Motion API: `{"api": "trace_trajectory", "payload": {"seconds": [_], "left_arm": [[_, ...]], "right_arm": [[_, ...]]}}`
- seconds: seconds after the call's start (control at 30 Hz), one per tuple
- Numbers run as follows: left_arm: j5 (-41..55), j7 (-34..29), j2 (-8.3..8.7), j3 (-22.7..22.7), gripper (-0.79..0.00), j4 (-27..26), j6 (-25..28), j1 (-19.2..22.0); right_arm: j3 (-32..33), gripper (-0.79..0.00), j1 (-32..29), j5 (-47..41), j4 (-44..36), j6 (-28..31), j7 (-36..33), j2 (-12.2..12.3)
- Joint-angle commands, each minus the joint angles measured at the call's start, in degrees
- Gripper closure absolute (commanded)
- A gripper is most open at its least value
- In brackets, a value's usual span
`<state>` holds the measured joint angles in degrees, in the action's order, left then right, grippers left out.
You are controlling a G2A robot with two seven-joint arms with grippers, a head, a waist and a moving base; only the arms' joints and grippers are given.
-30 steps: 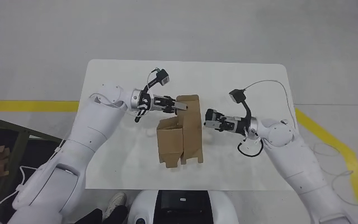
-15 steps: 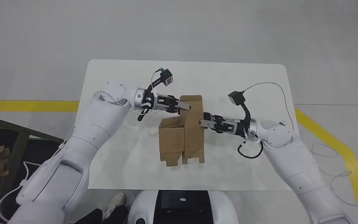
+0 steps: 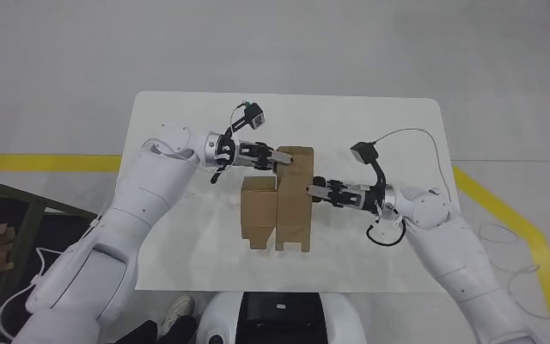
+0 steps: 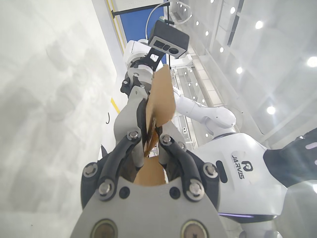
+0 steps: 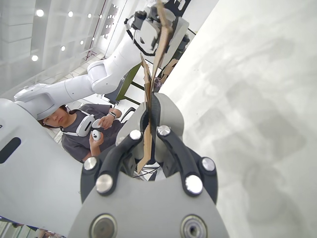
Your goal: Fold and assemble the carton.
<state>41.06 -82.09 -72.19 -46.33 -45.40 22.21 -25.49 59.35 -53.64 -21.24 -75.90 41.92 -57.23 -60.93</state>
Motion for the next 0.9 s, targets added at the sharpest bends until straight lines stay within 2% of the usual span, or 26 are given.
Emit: {"api": "trace_trajectory", "payload": {"seconds": [0.0,0.17,0.4,0.7,0.87], "left_arm": [[0.79,0.93,0.28,-1.39,-0.785,0.92,0.92,0.36],[2.72,3.70,1.39,-5.88,-0.785,3.11,3.69,1.09],[2.90,6.81,3.37,-11.52,-0.785,4.62,6.76,-0.46],[-0.23,13.93,3.83,-12.55,-0.785,1.70,4.10,-4.50],[-0.58,14.40,3.81,-12.50,-0.785,0.94,3.94,-4.95]], "right_arm": [[-0.02,0.000,0.04,-0.70,0.25,-0.39,-0.29,-0.03],[0.70,0.000,0.14,-2.24,1.55,-2.02,-0.10,0.03],[4.83,0.000,-1.40,-2.35,2.91,-8.46,9.09,0.43],[11.31,0.000,-7.67,0.91,-5.14,-17.21,22.05,1.36],[14.00,0.000,-11.30,2.30,-10.82,-20.35,25.98,1.72]]}}
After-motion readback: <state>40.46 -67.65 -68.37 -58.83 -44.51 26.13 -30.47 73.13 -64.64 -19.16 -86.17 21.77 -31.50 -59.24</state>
